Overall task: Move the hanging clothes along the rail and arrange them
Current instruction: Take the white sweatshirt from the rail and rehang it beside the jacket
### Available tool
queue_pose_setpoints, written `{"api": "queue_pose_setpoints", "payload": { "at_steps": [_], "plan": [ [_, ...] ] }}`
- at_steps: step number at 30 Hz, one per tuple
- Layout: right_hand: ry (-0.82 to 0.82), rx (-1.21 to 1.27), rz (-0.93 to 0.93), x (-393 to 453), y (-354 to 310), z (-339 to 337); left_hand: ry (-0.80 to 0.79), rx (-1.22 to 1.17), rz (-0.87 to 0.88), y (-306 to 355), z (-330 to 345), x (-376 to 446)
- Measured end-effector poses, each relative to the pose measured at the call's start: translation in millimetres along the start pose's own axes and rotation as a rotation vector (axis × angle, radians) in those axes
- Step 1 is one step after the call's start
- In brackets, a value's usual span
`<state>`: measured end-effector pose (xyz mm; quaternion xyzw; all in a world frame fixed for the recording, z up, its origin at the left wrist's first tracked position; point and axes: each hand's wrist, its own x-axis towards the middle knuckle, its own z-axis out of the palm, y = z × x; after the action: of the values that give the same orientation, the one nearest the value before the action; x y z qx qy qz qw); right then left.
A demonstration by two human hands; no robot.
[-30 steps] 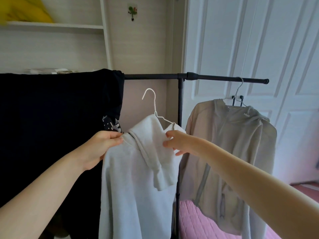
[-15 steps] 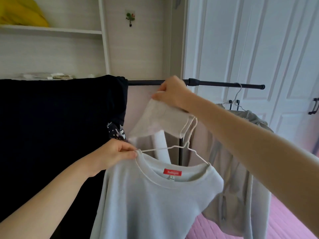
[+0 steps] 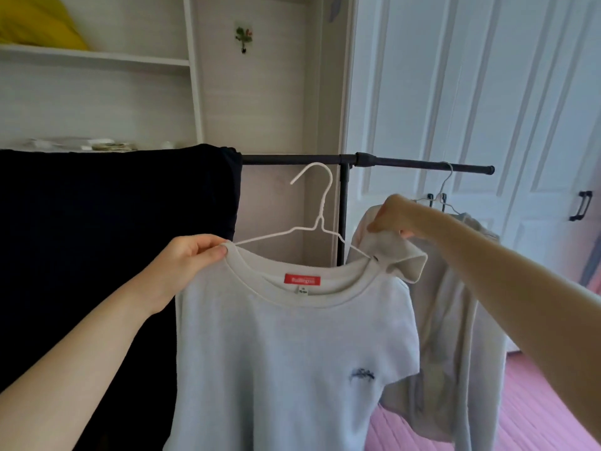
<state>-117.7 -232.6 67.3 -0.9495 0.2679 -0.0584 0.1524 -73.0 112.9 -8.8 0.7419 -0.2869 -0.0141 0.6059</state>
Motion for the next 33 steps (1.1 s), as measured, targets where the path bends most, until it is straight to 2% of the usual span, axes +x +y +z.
{"api": "queue_pose_setpoints", "payload": {
  "at_steps": [2, 4, 10, 14, 15, 17, 19, 21, 25, 33],
  "plan": [
    [-0.046, 0.053, -0.079, -5.2, 7.3, 3.6, 0.002, 0.020, 0.006, 2.0, 3.8, 4.9],
    [-0.081, 0.004, -0.134, -10.9, 10.4, 4.6, 0.011, 0.015, 0.006, 1.6, 6.0, 8.3],
    [-0.060, -0.112, -0.287, -21.4, 24.4, 7.2, 0.028, -0.021, 0.001, 1.8, 15.1, 18.4],
    [0.070, 0.068, -0.357, -26.1, 40.0, 14.2, 0.014, -0.020, 0.012, 3.1, 19.8, 22.8],
    [0.054, 0.147, -0.383, -28.0, 43.3, 14.3, 0.010, -0.023, 0.016, 4.0, 19.9, 23.5],
    [-0.108, 0.229, -0.402, -36.2, 49.2, 13.4, 0.011, -0.035, 0.022, 5.7, 19.5, 25.0],
    [-0.254, 0.224, -0.362, -39.4, 57.8, 17.3, 0.014, -0.042, 0.030, 7.0, 17.6, 25.2],
    [-0.277, 0.164, -0.344, -37.0, 67.3, 22.4, 0.016, -0.047, 0.032, 7.9, 16.5, 24.8],
    [-0.194, 0.165, -0.385, -36.1, 71.9, 28.9, 0.037, 0.013, 0.059, 10.9, 15.0, 24.4],
    [-0.026, 0.450, -0.384, -41.8, 82.1, 23.1, 0.108, 0.130, 0.174, 18.2, 25.6, 36.2]
  ]
}}
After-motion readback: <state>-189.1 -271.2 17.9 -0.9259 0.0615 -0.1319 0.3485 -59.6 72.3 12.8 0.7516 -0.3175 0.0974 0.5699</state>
